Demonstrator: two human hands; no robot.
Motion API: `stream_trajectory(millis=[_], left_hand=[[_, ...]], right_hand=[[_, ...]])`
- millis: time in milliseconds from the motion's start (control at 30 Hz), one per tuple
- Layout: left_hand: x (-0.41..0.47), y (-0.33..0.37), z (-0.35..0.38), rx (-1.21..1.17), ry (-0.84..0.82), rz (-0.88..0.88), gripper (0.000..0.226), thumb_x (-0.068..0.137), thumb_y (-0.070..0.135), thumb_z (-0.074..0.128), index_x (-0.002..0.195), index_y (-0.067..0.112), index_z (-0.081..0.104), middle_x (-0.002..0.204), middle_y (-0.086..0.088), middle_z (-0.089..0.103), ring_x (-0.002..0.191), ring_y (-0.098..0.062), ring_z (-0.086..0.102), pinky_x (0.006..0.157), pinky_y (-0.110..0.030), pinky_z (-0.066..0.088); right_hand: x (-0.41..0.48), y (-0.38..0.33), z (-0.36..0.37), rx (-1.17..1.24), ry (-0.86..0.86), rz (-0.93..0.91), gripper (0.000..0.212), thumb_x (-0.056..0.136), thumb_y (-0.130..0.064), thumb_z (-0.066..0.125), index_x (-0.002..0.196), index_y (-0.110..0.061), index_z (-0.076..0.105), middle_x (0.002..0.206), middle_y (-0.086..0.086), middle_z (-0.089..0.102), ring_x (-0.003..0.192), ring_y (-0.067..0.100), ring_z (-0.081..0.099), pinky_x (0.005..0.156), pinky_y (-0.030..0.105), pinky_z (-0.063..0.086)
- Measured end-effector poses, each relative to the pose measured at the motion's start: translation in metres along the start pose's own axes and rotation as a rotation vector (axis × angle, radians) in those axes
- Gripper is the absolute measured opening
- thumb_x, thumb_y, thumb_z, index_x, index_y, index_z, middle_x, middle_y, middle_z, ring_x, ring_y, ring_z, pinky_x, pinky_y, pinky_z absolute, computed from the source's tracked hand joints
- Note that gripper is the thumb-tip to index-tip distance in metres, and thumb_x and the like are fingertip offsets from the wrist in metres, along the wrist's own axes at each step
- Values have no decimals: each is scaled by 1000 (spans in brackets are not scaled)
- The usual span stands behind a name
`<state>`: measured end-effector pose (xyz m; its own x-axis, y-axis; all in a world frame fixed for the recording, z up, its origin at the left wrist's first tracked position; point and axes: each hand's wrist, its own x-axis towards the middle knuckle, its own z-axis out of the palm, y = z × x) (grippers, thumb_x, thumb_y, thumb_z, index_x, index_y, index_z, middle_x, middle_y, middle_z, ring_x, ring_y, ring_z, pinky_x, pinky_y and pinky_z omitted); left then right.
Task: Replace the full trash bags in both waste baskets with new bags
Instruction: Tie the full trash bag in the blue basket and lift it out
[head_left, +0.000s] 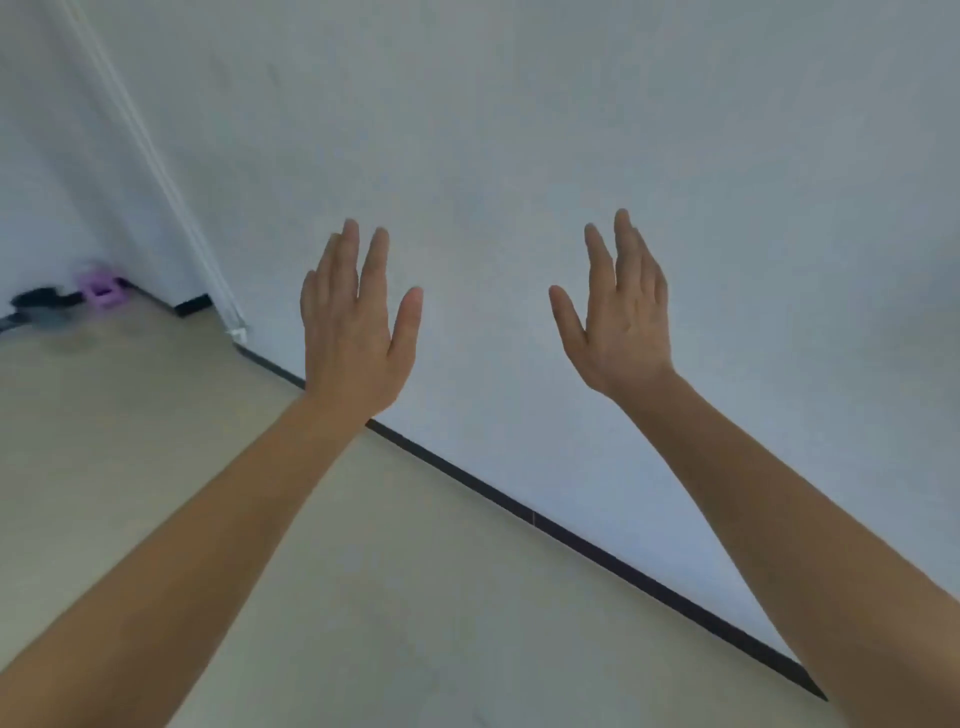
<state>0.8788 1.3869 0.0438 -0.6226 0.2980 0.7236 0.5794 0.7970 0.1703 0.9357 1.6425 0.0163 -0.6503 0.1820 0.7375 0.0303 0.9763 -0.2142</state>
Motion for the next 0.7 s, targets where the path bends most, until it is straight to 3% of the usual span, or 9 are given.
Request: stream_trajectory(millis=[233,433,700], left_hand=[[-27,-189,-110,276,169,-251,62,102,47,30,153,12,28,161,-17,21,149,-33,18,119,-52,18],[-52,-351,-161,456,151,-382,60,100,45,35,151,12,31,161,-14,23,148,-32,21,116,-53,24],[16,-502,-116,483,169,-471,62,100,47,32,151,13,31,161,-12,22,148,-31,22,115,-53,26]], right_hand=[[88,-217,117,272,52,-384,60,102,-39,44,151,-5,34,161,23,22,146,40,28,115,54,28],[118,-402,226,480,-47,-525,61,101,-40,45,152,-9,34,162,20,20,148,37,25,117,53,26],[185,-497,366,516,-127,-616,63,100,-46,36,153,-11,32,163,18,20,150,34,23,118,52,25]])
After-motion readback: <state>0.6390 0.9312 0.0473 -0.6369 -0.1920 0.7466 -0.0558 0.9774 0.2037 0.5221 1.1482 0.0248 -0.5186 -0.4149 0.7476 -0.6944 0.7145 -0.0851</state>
